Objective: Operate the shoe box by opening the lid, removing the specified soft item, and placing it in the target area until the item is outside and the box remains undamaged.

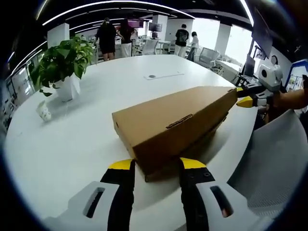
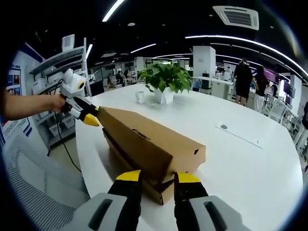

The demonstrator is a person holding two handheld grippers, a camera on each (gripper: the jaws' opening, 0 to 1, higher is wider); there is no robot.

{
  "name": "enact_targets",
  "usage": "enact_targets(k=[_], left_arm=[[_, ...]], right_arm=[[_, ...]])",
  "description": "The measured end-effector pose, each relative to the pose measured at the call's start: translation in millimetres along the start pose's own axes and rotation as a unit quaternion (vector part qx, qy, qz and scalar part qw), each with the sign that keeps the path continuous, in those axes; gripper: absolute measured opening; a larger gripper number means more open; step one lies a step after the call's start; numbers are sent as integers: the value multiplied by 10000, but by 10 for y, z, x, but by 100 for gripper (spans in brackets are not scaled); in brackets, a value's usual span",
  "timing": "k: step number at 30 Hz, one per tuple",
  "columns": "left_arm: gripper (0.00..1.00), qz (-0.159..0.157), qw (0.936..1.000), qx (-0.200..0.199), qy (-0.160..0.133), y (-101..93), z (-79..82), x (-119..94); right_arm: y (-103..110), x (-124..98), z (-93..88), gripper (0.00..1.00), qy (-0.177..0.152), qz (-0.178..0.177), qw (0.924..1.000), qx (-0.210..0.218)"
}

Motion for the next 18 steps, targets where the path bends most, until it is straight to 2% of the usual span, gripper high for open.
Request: enact_targets(k=[18], left_arm=[[35,170,9997,68,-155,60,178,-30]], right_arm=[[-67,-49,181,19,-253,-101,9996,26]])
Point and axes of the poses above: the point that each gripper's makers call its tool centre point, and the gripper's own axes: x roughly forward along the fingers, y roughly to its left, z roughly out of its top, the point moved 3 cm from there along -x, roughly backward along the fingers, and after that the axes turned 10 degrees about z, right-handed, at the moved point
